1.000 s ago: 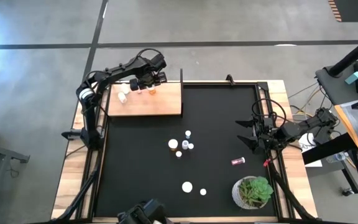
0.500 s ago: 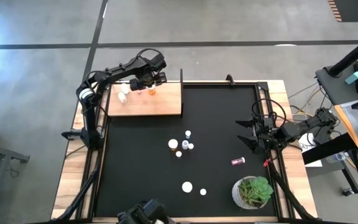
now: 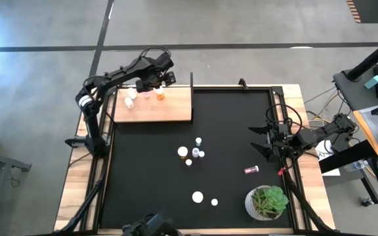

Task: Pick and place medicine bottles onto shelf by color
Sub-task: Put the bottom left blue pill on the shelf

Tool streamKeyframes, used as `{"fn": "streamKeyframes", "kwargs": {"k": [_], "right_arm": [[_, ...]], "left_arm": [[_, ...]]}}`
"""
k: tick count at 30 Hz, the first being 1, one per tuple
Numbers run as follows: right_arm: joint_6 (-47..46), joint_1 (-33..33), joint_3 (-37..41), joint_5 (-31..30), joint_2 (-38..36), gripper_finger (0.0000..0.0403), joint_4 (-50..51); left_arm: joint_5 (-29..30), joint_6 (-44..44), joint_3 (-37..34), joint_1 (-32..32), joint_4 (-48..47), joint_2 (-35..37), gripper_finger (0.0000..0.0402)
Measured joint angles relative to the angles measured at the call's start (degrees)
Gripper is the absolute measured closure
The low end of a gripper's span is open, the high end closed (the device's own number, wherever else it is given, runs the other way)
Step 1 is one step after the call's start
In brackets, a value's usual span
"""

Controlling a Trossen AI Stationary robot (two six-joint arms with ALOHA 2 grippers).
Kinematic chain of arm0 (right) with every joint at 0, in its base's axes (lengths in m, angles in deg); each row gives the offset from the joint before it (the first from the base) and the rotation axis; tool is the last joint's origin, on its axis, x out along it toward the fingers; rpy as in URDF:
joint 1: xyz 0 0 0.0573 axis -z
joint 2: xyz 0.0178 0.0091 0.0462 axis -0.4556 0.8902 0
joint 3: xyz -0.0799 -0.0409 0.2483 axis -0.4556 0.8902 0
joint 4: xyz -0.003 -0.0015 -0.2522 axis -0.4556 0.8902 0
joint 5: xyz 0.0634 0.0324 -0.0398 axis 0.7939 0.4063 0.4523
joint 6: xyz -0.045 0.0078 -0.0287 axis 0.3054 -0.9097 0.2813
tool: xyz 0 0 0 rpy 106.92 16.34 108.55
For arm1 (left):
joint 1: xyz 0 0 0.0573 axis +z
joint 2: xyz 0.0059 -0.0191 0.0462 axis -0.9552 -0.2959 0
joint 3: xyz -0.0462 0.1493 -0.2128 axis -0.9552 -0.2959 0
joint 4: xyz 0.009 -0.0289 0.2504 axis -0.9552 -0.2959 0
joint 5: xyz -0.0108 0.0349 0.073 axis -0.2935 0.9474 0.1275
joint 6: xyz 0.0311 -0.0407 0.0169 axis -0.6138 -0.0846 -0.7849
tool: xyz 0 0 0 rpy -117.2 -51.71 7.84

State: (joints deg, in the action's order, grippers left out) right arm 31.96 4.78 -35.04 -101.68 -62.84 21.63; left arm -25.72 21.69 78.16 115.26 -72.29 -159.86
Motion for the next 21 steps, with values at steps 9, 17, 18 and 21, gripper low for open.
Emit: {"fn": "streamKeyframes", "kwargs": {"k": [9, 17, 18, 21], "right_arm": [[0.00, 0.00, 0.00, 0.02, 0.00, 0.0019, 0.01], [0.01, 0.00, 0.00, 0.02, -0.01, 0.0019, 0.00], [0.01, -0.01, 0.00, 0.00, 0.00, 0.0019, 0.00], [0.00, -0.01, 0.00, 0.01, 0.00, 0.0019, 0.00]], "left_arm": [[0.66, -0.34, -0.50, -3.87, -0.99, 7.35, 0.0090], [5.54, -1.67, -0.61, -13.64, -1.08, 8.77, 0.0090], [5.67, -1.67, -0.65, -14.77, -1.12, 8.77, 0.0090], [5.73, -1.59, -0.83, -17.82, -1.11, 8.77, 0.0090]]}}
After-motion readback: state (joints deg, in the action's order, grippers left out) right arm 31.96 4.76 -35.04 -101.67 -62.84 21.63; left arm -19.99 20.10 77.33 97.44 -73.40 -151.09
